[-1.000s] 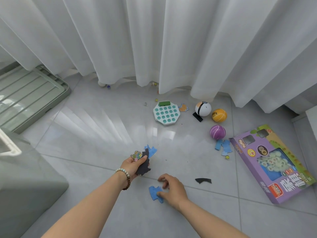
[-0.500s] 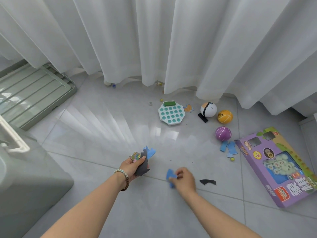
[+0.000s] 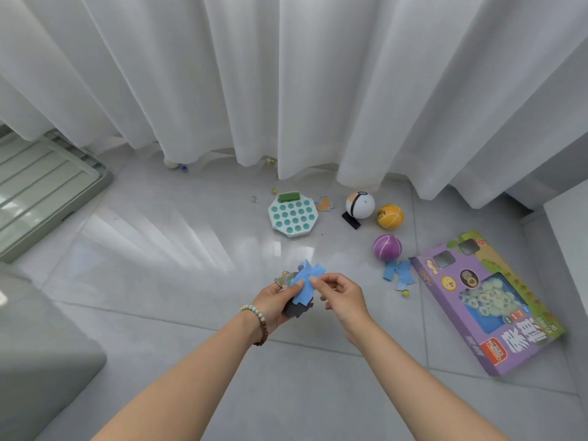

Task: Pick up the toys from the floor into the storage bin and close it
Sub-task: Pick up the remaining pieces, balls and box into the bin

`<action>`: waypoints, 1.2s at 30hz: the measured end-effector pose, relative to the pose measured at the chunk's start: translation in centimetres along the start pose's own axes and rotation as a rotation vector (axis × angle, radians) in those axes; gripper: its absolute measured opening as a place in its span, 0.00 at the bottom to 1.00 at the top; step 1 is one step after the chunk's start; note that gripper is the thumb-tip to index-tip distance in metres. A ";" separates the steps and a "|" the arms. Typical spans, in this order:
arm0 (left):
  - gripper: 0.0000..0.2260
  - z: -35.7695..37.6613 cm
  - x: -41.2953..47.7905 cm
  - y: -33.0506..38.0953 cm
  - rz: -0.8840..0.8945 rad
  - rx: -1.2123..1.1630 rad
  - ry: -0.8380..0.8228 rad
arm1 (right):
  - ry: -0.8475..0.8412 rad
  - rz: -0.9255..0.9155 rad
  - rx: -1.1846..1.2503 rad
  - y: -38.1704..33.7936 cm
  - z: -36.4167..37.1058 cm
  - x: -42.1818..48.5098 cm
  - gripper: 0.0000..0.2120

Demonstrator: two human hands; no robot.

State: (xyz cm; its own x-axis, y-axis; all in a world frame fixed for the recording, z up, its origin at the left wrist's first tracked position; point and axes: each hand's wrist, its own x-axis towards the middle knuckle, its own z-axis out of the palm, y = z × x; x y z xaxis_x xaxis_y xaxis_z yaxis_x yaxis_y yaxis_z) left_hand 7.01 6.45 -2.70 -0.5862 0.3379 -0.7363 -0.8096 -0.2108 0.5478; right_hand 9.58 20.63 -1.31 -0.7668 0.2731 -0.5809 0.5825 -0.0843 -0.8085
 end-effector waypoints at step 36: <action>0.14 7.3 2.6 -2.4 -0.025 0.084 0.009 | -0.034 -0.060 -0.046 1.5 -7.9 1.3 0.05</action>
State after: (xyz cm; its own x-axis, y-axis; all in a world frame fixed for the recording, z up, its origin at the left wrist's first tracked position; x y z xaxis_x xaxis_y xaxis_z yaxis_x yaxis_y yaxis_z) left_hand 7.68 14.52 -2.99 -0.5665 0.3334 -0.7536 -0.8188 -0.1244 0.5605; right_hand 11.59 28.41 -2.49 -0.8087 0.2438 -0.5354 0.5468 -0.0241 -0.8369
